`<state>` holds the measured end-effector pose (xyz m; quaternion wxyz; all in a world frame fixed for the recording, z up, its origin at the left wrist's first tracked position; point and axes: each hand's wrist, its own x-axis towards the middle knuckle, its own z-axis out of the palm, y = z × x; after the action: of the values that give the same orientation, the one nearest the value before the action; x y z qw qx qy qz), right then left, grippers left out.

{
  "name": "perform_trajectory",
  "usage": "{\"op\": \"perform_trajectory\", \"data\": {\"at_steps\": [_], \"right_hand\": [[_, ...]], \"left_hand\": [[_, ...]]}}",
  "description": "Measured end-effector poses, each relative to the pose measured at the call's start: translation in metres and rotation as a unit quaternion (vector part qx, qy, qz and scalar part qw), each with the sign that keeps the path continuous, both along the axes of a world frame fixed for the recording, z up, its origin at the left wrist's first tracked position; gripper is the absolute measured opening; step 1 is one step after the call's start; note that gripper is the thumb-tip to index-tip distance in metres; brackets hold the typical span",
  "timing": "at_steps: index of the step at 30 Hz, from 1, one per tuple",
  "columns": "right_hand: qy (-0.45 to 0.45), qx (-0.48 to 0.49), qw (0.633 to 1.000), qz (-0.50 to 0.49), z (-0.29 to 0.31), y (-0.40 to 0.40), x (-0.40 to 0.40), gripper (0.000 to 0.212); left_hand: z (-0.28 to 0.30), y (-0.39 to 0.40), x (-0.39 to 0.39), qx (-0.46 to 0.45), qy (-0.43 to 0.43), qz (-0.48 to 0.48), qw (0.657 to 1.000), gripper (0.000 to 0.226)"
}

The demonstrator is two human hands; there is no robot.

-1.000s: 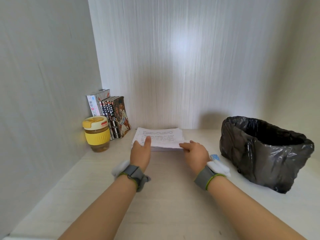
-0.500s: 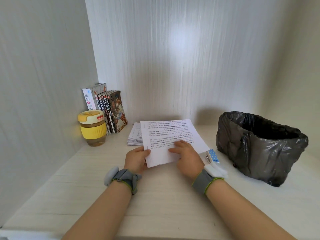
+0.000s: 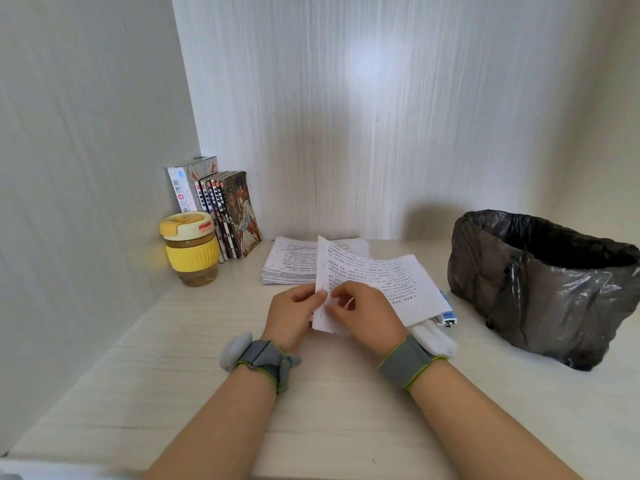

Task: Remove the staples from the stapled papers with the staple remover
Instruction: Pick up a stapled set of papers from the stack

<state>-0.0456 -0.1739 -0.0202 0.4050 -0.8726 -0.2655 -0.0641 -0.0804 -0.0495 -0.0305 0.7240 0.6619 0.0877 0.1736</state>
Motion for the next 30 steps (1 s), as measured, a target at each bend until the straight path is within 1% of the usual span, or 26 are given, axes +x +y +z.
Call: {"op": "perform_trajectory", "data": {"at_steps": [2, 6, 7, 9, 11, 13, 14, 16, 18, 20, 22, 23, 25, 27, 28, 30], "right_hand": [[0.022, 0.035, 0.999, -0.001, 0.0, 0.0, -0.002, 0.025], [0.108, 0.135, 0.985, -0.006, 0.006, -0.001, -0.002, 0.034], [0.133, 0.161, 0.978, -0.011, 0.007, -0.002, -0.001, 0.034], [0.17, 0.201, 0.964, -0.02, 0.008, -0.004, 0.0, 0.028], [0.187, 0.236, 0.953, -0.026, 0.011, -0.007, 0.003, 0.028], [0.208, 0.292, 0.933, -0.005, 0.013, -0.011, 0.004, 0.023], [0.212, 0.322, 0.923, 0.012, 0.015, -0.012, 0.004, 0.018], [0.202, 0.368, 0.907, 0.036, 0.018, -0.014, 0.005, 0.014], [0.189, 0.405, 0.893, 0.049, 0.021, -0.015, 0.006, 0.016], [0.192, 0.44, 0.875, 0.067, 0.023, -0.016, 0.006, 0.018], [0.205, 0.468, 0.855, 0.089, 0.024, -0.017, 0.005, 0.019], [0.216, 0.477, 0.846, 0.1, 0.025, -0.018, 0.005, 0.019], [0.24, 0.48, 0.836, 0.114, 0.024, -0.02, 0.005, 0.017], [0.262, 0.455, 0.845, 0.098, 0.022, -0.02, 0.006, 0.015], [0.273, 0.434, 0.855, 0.077, 0.02, -0.021, 0.006, 0.014], [0.293, 0.375, 0.879, 0.026, 0.016, -0.02, 0.008, 0.01]], "left_hand": [[0.0, -0.003, 0.0, 0.008, -0.002, -0.018, 1.0, 0.015], [0.0, -0.006, -0.002, 0.026, 0.016, -0.073, 0.997, 0.034], [0.0, -0.007, -0.002, 0.033, 0.015, -0.081, 0.996, 0.035], [0.0, -0.007, -0.003, 0.039, 0.004, -0.089, 0.995, 0.036], [0.0, -0.007, -0.002, 0.032, -0.014, -0.081, 0.996, 0.035], [0.002, -0.006, -0.003, 0.011, -0.023, -0.044, 0.999, 0.034], [0.003, -0.005, -0.003, -0.001, -0.02, -0.018, 1.0, 0.036], [0.005, -0.002, -0.003, -0.01, 0.001, 0.004, 1.0, 0.052], [0.005, -0.004, -0.005, 0.01, 0.033, -0.04, 0.999, 0.066], [0.003, -0.007, -0.007, 0.051, 0.063, -0.101, 0.992, 0.07], [0.003, -0.009, -0.009, 0.07, 0.07, -0.144, 0.985, 0.064], [0.003, -0.01, -0.008, 0.062, 0.059, -0.154, 0.984, 0.058], [0.002, -0.01, -0.006, 0.026, 0.019, -0.145, 0.989, 0.044], [0.001, -0.01, -0.004, -0.019, -0.016, -0.106, 0.994, 0.019], [0.0, -0.01, -0.003, -0.034, -0.019, -0.085, 0.996, 0.01], [-0.003, -0.009, -0.001, -0.038, -0.004, -0.059, 0.998, 0.01]]}}
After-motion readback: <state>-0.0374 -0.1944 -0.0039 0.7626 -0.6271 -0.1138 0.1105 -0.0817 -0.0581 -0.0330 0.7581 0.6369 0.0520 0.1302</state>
